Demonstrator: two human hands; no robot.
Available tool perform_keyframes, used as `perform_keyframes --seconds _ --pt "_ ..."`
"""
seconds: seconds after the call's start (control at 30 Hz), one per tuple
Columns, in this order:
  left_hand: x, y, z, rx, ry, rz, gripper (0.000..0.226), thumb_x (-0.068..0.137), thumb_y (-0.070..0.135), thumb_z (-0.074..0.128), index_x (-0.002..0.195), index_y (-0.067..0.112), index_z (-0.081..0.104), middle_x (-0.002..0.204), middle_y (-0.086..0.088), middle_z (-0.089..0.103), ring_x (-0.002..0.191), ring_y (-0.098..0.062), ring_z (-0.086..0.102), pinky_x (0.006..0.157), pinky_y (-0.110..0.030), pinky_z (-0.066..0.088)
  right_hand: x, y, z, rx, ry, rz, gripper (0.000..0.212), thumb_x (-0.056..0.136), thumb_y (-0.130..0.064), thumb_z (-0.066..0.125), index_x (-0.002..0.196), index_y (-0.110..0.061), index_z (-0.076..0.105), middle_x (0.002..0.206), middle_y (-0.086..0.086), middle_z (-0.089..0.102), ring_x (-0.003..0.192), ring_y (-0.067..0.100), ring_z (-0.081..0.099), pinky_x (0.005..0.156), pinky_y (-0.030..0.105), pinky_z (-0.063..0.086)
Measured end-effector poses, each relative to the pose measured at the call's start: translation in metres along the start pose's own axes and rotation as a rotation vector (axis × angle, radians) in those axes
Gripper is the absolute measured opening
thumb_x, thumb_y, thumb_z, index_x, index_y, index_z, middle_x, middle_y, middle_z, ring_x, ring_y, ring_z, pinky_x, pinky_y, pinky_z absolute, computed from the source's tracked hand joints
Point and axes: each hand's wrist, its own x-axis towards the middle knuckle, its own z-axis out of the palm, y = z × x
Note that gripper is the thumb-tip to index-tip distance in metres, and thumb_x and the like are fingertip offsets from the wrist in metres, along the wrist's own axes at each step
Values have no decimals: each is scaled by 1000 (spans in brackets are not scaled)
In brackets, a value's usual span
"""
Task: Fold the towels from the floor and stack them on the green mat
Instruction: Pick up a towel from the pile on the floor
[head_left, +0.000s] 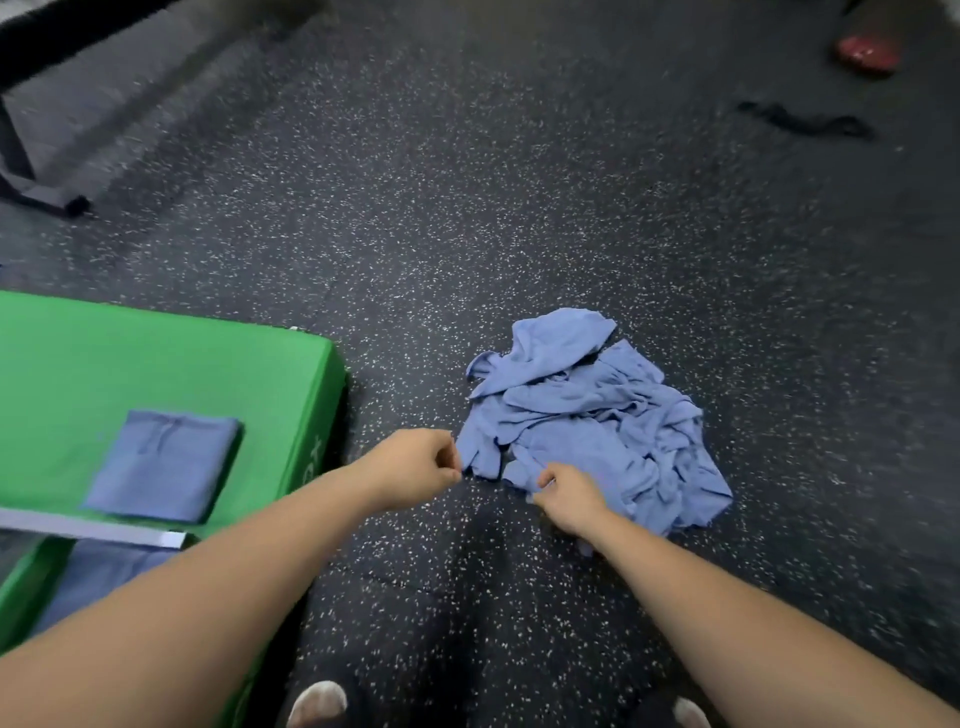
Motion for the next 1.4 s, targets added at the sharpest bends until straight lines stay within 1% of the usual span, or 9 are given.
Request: perform_keyframes --seconds 0.13,0.3,0.43,0.6,0.8,1.0,1.1,1.2,1.4 --pt "18 40 15 114 -53 97 7 101 34 68 98 29 65 96 10 71 91 -16 67 76 -32 51 2 73 -11 -99 93 100 15 89 -23 71 95 -14 61 102 10 68 98 33 67 80 42 56" --pt "29 81 30 257 -135 214 14 102 33 63 113 25 66 109 5 73 96 -17 62 81 -31 51 -24 112 -3 -406 161 51 57 92 -44 77 133 -18 46 130 7 48 111 32 60 81 42 51" --pt "39 108 35 292 -137 268 14 102 34 63 114 28 65 108 8 73 98 -18 64 86 -34 55 -27 124 4 -285 172 113 41 99 -39 68 130 -15 53 132 7 59 110 31 67 83 40 54" --pt "47 130 36 277 -81 327 11 101 32 64 111 28 64 103 10 70 94 -18 64 84 -34 56 -30 109 12 -202 179 148 81 78 -78 73 129 -17 56 126 3 59 117 28 63 89 39 52" --pt "38 132 34 324 -75 346 12 102 33 64 113 30 63 111 10 71 100 -16 65 88 -39 58 -20 99 11 -302 217 119 31 102 -32 61 125 -11 61 126 12 67 114 31 67 87 38 54" --pt "34 140 14 377 -51 355 19 102 22 55 117 29 63 112 10 73 99 -16 65 87 -39 58 -35 87 -10 -244 260 57 11 99 -22 53 98 -13 59 105 13 73 96 36 69 68 36 42" --pt "35 153 7 323 3 386 19 103 22 55 119 27 64 113 8 74 101 -18 66 83 -33 55 -45 75 -34 -115 325 5 12 96 -19 52 87 -14 45 96 14 69 90 37 65 72 42 46" --pt "30 166 4 261 54 436 25 101 16 57 125 21 64 116 5 71 102 -18 65 74 -29 46 -57 52 -70 37 418 -55 15 98 -18 51 84 -14 45 84 9 63 83 37 59 68 45 45" --pt "13 177 2 117 178 522 46 94 16 68 138 29 60 137 6 62 124 -16 60 99 -37 50 -105 -10 -153 194 387 -218 18 106 -18 49 109 -20 67 92 1 70 87 24 63 79 41 51"
